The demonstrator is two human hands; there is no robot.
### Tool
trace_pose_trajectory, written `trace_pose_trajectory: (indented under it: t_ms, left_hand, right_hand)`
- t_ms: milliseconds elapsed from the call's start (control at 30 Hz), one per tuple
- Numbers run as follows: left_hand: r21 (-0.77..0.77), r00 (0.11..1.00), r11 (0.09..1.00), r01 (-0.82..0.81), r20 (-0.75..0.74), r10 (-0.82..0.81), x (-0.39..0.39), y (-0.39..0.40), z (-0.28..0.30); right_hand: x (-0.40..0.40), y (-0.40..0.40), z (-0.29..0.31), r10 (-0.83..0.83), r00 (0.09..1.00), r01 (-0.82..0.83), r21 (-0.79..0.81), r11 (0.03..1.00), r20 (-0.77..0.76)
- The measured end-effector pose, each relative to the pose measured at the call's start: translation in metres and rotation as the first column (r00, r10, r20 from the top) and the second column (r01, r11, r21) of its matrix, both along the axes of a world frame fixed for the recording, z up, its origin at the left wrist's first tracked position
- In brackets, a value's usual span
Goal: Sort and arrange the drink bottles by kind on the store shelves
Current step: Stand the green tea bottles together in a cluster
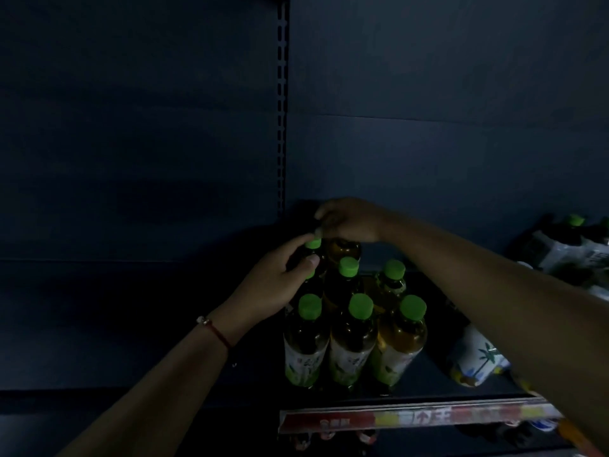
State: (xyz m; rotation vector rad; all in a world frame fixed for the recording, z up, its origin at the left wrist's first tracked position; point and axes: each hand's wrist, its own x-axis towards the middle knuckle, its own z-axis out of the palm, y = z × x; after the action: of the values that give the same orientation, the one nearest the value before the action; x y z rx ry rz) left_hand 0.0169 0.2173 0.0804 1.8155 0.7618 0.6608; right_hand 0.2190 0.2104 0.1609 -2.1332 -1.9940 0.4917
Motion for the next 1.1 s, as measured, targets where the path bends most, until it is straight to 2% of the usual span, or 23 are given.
trace_pose_trajectory:
  t_ms: [33,167,300,400,533,833,900,1000,1100]
  left_hand:
    - [0.0,1.0,1.0,0.011,-0.001,-0.011,-0.001,-0.001,-0.003]
    - [-0.036,1.0,0.999,0.002,-0.012,-0.002,-0.002,-0.004,-0.011]
    - [-0.083,1.0,0.996,-0.008,0.004,0.009,-0.004,-0.004,-0.017]
    - [-0.122,0.999,0.992,0.017,0.043,-0.012,-0.007,-0.005,-0.021]
    - [-0.107,0.999,0.994,0.033,0.03,-0.03,-0.01,-0.004,-0.022]
    - [-0.118,0.996,0.992,0.036,0.085,-0.026,-0.02,-0.021,-0.008]
    - [-0.04,0.997,0.998,0.045,0.059,-0.043,-0.031,-0.034,-0.005]
    - [0.205,0.99,0.973,0.102,-0.119,-0.079,-0.049,-0.056,-0.01]
    - [0.512,0.979,0.852,0.105,-0.203,0.002,-0.053,-0.075,-0.025]
  right_hand:
    - [0.004,0.0,0.001,-0.03,1.0,0.03,0.01,1.0,-0.007]
    - [0.009,-0.003,-0.01,0.021,0.977,0.016,-0.174,0.985,0.212]
    - [0.022,-0.004,-0.009,0.038,0.97,-0.006,-0.132,0.991,0.24]
    - [0.021,-0.005,-0.005,0.08,0.982,-0.052,-0.169,0.984,0.169]
    - [0.015,-0.003,-0.009,0.106,0.991,-0.096,-0.113,0.989,0.087]
    - [0.018,-0.024,-0.012,-0.077,0.987,0.063,-0.103,0.993,-0.141]
    - [0.015,-0.04,-0.007,-0.095,0.984,0.088,-0.051,0.995,-0.152]
    - [0.005,-0.088,0.001,-0.065,0.991,0.073,0.065,0.995,-0.12]
    - [-0.012,-0.138,-0.009,0.045,0.99,-0.033,0.094,0.995,-0.13]
